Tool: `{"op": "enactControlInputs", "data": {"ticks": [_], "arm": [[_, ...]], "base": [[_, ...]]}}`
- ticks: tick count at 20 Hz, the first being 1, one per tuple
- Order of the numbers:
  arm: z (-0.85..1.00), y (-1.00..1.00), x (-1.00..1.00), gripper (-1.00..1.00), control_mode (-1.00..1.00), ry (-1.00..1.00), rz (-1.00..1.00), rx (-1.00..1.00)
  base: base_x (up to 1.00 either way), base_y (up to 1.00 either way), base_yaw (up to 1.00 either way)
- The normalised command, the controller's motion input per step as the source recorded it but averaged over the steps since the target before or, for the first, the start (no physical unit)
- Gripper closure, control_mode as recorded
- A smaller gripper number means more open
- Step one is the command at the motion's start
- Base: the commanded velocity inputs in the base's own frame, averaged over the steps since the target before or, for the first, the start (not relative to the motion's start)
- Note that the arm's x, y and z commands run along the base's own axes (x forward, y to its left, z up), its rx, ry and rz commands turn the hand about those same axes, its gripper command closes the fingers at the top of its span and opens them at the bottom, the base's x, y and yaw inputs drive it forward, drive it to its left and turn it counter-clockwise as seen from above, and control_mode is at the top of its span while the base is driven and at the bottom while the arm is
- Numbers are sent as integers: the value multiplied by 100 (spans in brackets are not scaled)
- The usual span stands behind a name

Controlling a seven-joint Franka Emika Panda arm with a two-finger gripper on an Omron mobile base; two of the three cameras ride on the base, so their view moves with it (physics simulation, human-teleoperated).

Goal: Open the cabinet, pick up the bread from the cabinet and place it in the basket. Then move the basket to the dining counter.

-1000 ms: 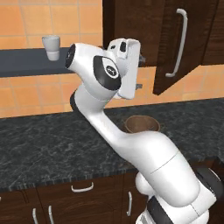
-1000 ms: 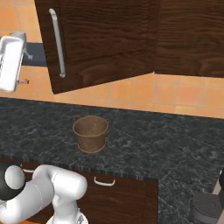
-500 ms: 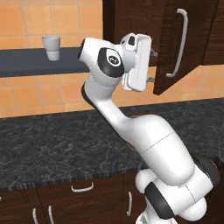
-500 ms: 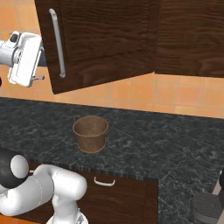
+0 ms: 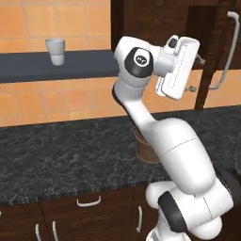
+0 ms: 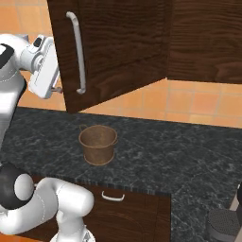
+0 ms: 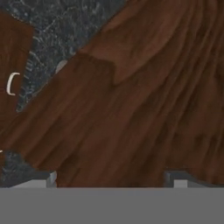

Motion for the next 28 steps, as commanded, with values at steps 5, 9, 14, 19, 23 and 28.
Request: {"op": "enactControlInputs", "data": {"ticks": [5, 9, 14, 19, 23, 28], "arm": [[0, -100, -26, -100, -100, -7, 6, 10], [0, -91, -2, -100, -100, 0, 19, 2], [-1, -94, 8, -100, -100, 0, 20, 0], [0, -48, 4, -100, -100, 0, 8, 1], [-2, 42, 2, -100, -100, 0, -1, 1], [-19, 89, 5, -100, -100, 0, -1, 10]], "base": [[0, 0, 0], [0, 0, 0], [0, 0, 0], [0, 0, 0], [0, 0, 0], [0, 0, 0]]}}
